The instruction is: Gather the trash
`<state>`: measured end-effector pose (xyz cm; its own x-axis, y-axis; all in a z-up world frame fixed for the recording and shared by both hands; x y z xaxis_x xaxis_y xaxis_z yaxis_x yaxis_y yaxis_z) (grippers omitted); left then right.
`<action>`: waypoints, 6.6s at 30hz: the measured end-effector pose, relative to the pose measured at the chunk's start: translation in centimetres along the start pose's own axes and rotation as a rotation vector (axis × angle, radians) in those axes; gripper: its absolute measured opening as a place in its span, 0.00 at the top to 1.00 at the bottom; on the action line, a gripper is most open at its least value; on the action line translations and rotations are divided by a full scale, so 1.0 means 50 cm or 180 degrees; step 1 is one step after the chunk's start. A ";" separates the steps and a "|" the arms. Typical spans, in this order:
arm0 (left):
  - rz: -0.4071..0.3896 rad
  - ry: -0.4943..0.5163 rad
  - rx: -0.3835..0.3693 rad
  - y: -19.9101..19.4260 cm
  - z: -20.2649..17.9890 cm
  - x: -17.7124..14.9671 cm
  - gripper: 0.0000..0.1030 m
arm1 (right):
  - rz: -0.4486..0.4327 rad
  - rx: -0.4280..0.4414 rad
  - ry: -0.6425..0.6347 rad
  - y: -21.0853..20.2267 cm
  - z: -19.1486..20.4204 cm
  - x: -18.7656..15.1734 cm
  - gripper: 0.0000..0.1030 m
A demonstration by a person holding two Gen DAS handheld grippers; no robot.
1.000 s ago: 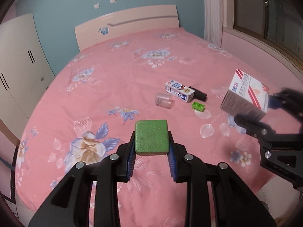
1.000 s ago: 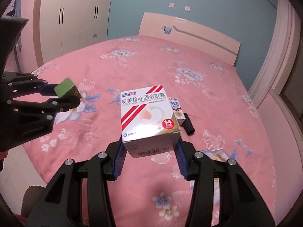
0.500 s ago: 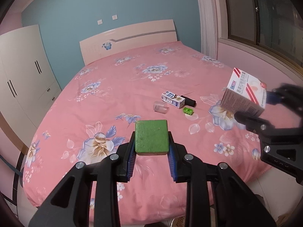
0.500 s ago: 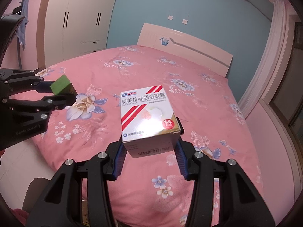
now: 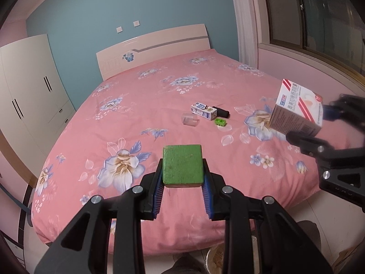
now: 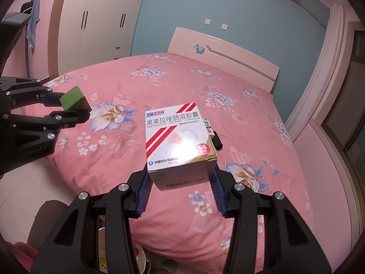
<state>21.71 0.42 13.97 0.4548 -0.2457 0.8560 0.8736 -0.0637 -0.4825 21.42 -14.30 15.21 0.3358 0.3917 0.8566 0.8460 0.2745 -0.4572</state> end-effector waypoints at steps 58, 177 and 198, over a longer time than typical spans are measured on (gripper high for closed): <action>0.1977 0.0246 -0.0643 0.196 -0.207 -0.626 0.69 | 0.1683 0.0780 0.0373 0.139 0.211 -0.580 0.54; 0.1486 -0.0147 -0.0422 0.151 -0.117 -0.508 0.20 | 0.1815 0.0614 0.0833 0.093 0.177 -0.583 0.34; 0.0943 -0.0245 -0.0307 0.212 -0.047 -0.245 0.20 | 0.1126 0.0342 0.0663 0.125 0.017 -0.341 0.34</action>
<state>24.98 0.47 -2.04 0.7020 -0.1935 0.6854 0.6824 -0.0927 -0.7250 20.63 -18.53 -2.46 0.6836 0.2954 0.6674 0.6192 0.2492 -0.7446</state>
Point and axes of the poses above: each gripper's, at about its wrist camera, not at the fingertips, and y roughly the way its jaws point, z to its left, x to its top, the point moved 3 cm from there along y, roughly the way its jaws point, and after that the axes turned 11 degrees about -z, right-handed, at the moved point
